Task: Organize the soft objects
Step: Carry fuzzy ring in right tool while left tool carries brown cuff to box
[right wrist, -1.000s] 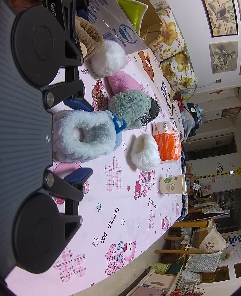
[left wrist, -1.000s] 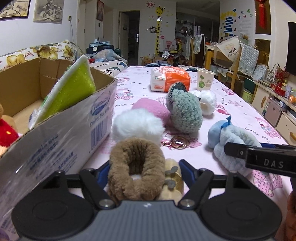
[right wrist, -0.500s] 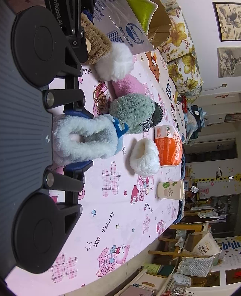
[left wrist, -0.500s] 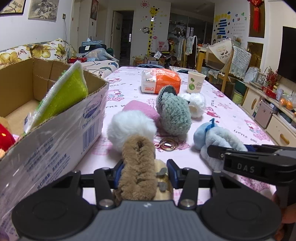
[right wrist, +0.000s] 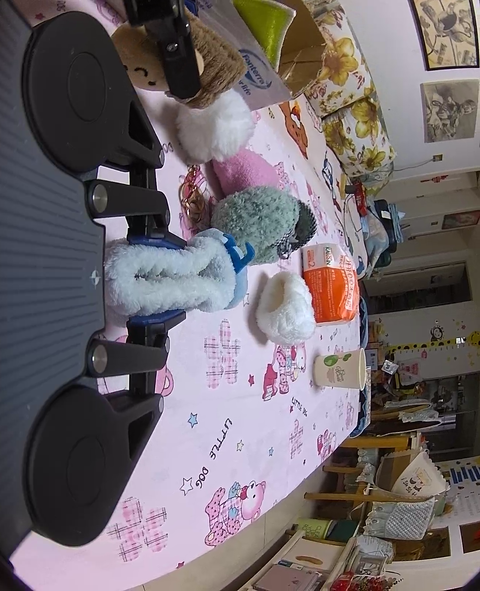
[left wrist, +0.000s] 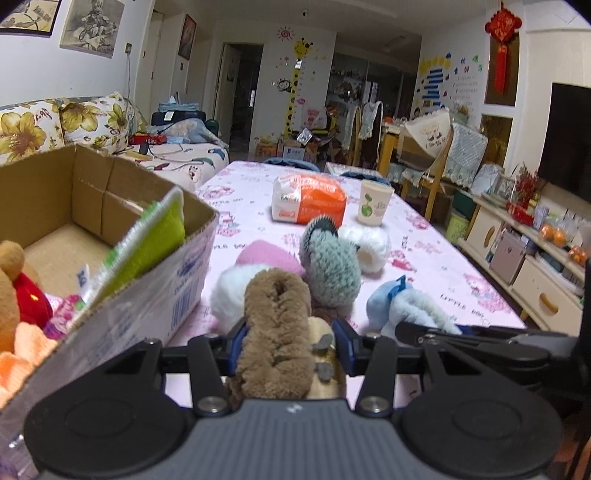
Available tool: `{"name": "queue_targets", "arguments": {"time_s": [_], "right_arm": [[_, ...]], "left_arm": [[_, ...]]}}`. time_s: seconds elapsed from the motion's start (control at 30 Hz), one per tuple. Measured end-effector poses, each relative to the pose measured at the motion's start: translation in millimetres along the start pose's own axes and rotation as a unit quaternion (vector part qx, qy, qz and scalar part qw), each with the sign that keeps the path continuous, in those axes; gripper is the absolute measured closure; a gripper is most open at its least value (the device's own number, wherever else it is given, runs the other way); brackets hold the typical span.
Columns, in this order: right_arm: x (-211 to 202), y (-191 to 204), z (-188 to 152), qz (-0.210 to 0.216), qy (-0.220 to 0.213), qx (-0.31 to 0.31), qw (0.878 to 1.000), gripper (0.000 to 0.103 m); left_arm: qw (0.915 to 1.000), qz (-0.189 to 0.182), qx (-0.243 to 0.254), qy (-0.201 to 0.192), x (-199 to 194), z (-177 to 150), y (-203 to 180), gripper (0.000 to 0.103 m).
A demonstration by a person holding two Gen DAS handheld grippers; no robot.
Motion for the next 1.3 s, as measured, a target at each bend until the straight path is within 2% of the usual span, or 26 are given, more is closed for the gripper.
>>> {"name": "queue_targets", "arguments": {"time_s": [0.3,0.8,1.3], "right_arm": [[-8.8,9.1,5.5,-0.005,-0.018,-0.009,1.0,0.065],[-22.9,17.6,2.5,0.004,-0.026,0.036,0.999,0.066],[-46.2,17.9,16.9,0.009,-0.057,0.064,0.996,0.066]], "left_arm": [[0.9994,-0.013,0.004,-0.033,-16.0,14.3,2.9,0.056],[0.9959,-0.061,-0.002,-0.067,-37.1,28.1,-0.1,0.056],[0.9904,-0.077,-0.004,-0.115,-59.2,46.7,2.6,0.056]]}}
Point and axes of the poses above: each gripper's, at about its wrist camera, not at the fingertips, and x roughly the way its jaws point, y to its left, z to its top, the point moved 9 cm from there along x, roughly the way its jaws point, and after that the axes turned 5 degrees about -x, right-handed, at the moved point
